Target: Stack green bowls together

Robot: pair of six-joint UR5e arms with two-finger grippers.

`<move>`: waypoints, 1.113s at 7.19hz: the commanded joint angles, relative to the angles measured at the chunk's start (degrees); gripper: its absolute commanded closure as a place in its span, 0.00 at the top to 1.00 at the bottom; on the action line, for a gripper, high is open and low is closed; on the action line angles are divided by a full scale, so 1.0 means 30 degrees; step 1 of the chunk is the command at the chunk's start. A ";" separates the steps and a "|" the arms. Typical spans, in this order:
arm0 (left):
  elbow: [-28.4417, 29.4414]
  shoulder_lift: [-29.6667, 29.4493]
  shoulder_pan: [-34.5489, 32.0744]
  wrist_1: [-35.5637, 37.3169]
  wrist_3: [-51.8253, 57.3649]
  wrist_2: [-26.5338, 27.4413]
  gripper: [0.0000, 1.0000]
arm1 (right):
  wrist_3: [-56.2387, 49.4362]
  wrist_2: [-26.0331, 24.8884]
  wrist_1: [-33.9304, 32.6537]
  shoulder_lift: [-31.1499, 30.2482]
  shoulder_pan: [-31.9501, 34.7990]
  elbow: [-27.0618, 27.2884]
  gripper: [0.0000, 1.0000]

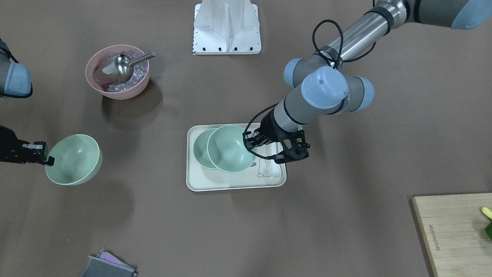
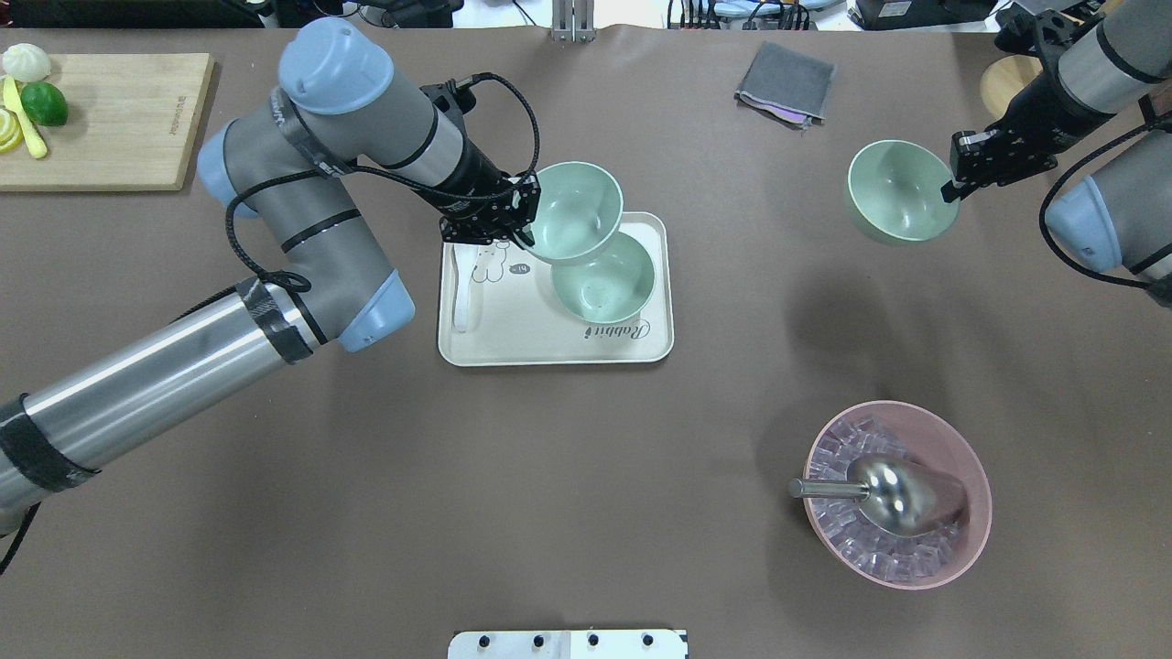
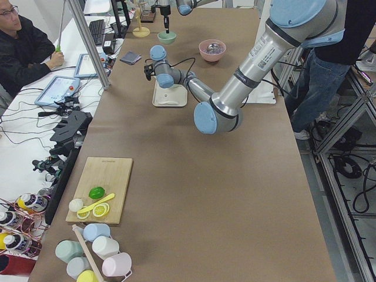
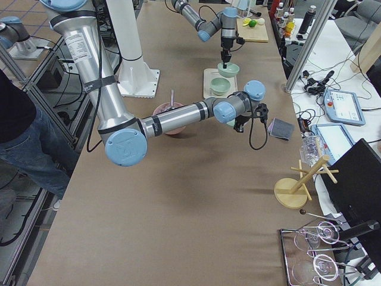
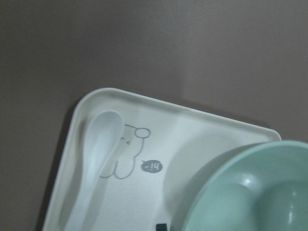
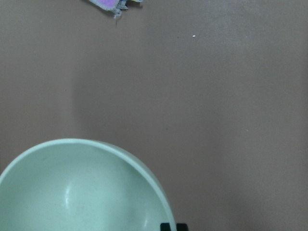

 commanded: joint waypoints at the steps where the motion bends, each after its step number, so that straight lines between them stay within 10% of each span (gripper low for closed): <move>1: 0.1102 -0.0460 0.0749 -0.2144 -0.0995 0.1146 0.00 | 0.0000 -0.0008 0.0063 0.0003 -0.0009 -0.0001 0.00; 8: 0.0932 -0.0374 0.1103 -0.2184 -0.1058 0.1119 0.00 | 0.0000 -0.0038 0.0122 0.0003 -0.0009 -0.0001 0.00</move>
